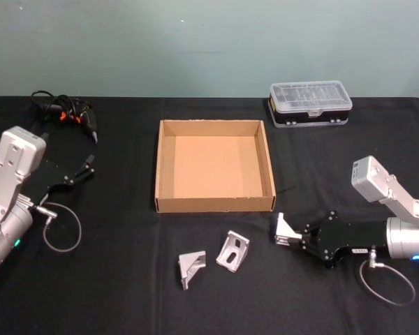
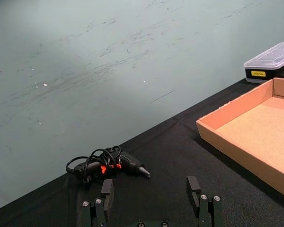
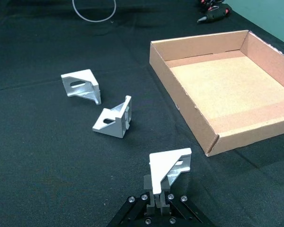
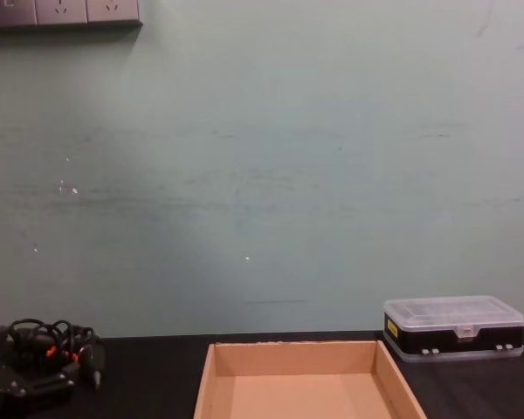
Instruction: Use one hand to pick up the angle iron from the table and place it into the box.
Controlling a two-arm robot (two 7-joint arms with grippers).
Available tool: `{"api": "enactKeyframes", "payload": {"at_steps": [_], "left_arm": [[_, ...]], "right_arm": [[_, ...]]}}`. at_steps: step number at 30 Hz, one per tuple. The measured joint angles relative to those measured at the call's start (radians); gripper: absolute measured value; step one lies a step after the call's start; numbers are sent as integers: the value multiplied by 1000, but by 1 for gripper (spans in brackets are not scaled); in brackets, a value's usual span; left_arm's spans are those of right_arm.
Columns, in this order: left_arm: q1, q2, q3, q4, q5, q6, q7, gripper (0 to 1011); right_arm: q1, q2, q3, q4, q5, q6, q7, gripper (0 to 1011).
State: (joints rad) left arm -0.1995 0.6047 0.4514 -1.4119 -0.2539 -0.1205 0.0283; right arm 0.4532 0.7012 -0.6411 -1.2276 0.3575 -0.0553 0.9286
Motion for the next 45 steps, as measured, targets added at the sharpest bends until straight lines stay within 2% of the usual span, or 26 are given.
{"api": "enactKeyframes", "payload": {"at_steps": [4,10,14,18,21,24,25,26,29,31,32,36,38,41,42,45], "left_arm": [[0,0,0,0,0,0,0,1011],[0,0,0,0,0,0,0,1011],[0,0,0,0,0,0,0,1011],[0,0,0,0,0,0,0,1011],[0,0,0,0,0,0,0,1011],[0,0,0,0,0,0,0,1011],[0,0,0,0,0,0,0,1011],[0,0,0,0,0,0,0,1011],[0,0,0,0,0,0,0,1011],[0,0,0,0,0,0,0,1011],[0,0,0,0,0,0,0,1011],[0,0,0,0,0,0,0,1011],[0,0,0,0,0,0,0,1011],[0,0,0,0,0,0,0,1011],[0,0,0,0,0,0,0,1011],[0,0,0,0,0,0,0,1011]], "right_arm": [[-2,2,2,-4,4,0,0,64],[-34,35,42,-78,66,3,0,64],[-35,56,66,-130,103,13,0,64],[-3,60,83,-153,138,39,9,64],[44,43,80,-135,154,74,22,64],[107,9,59,-88,155,109,35,64],[139,-13,47,-56,154,124,42,64],[139,-13,47,-56,154,124,42,64],[209,-70,17,35,154,153,63,64],[230,-89,7,65,156,161,70,64],[250,-112,-2,103,159,166,73,64],[288,-156,-22,178,160,168,78,64],[327,-202,-43,257,156,167,84,64],[353,-233,-57,308,150,166,84,64],[372,-255,-66,346,143,163,85,64],[396,-284,-75,397,132,157,85,64]]}}
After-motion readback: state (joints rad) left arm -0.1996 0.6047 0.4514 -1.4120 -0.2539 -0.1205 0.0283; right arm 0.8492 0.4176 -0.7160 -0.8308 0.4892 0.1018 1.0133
